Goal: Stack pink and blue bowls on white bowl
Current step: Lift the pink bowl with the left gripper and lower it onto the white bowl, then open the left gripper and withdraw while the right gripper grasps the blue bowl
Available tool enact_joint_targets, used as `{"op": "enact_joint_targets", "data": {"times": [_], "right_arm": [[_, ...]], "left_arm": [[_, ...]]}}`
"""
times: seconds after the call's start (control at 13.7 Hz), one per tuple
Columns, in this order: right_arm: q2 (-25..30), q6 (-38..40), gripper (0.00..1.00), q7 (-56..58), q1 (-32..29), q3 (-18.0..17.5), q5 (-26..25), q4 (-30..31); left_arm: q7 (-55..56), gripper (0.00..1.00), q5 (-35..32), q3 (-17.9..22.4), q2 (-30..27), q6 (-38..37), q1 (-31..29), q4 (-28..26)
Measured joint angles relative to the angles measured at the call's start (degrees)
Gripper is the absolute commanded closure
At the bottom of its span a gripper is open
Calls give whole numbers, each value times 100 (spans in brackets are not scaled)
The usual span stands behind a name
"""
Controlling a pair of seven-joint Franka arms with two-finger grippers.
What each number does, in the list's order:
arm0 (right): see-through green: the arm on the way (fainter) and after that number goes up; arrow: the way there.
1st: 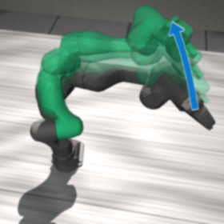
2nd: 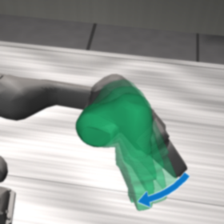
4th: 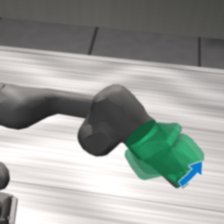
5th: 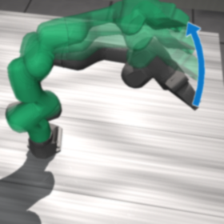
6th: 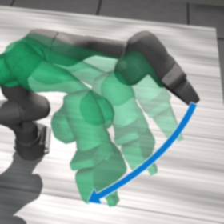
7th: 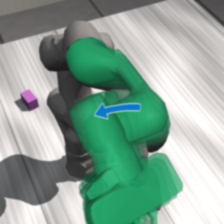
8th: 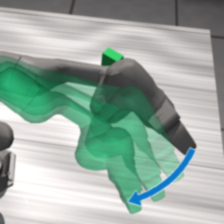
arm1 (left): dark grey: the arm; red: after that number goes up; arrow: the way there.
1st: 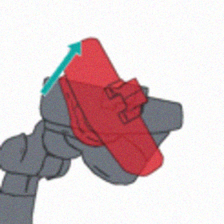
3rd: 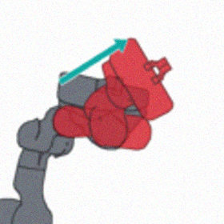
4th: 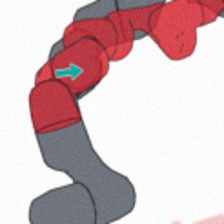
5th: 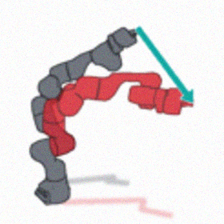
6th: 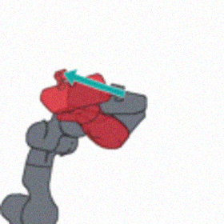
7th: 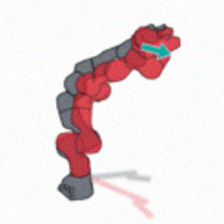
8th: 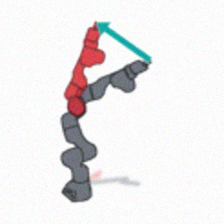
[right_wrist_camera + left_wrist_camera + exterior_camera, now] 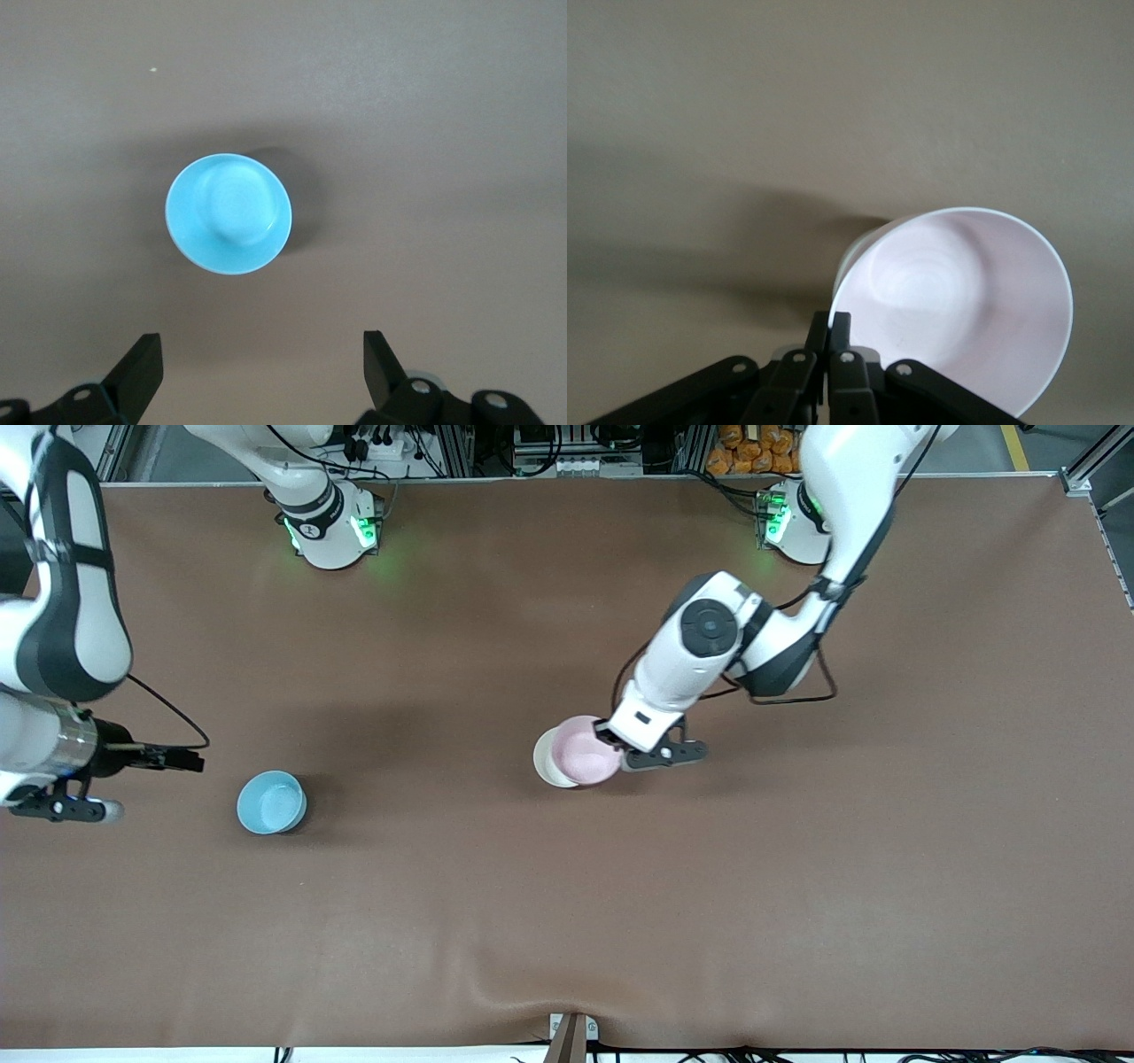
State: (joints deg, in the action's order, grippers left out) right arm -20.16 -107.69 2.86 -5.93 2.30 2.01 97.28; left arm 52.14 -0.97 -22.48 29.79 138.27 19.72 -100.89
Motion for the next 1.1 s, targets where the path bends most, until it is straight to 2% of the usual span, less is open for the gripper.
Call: {"op": "enact_joint_targets", "data": {"times": [0.44, 0.73, 1.02, 1.1], "right_arm": [[-955, -804, 0, 0, -217, 3, 2, 11], [-1288, -1174, 0, -4, -210, -52, 15, 26], [-1520, -1875, 0, -70, -204, -72, 29, 350], [-1528, -1930, 0, -138, -187, -86, 30, 408]], "left_arm": [[124, 100, 0, 12, 551, 3, 180, 186], [124, 100, 0, 18, 666, 5, 203, 228], [124, 100, 0, 27, 807, 5, 207, 328], [124, 77, 0, 27, 850, 5, 214, 348]]}}
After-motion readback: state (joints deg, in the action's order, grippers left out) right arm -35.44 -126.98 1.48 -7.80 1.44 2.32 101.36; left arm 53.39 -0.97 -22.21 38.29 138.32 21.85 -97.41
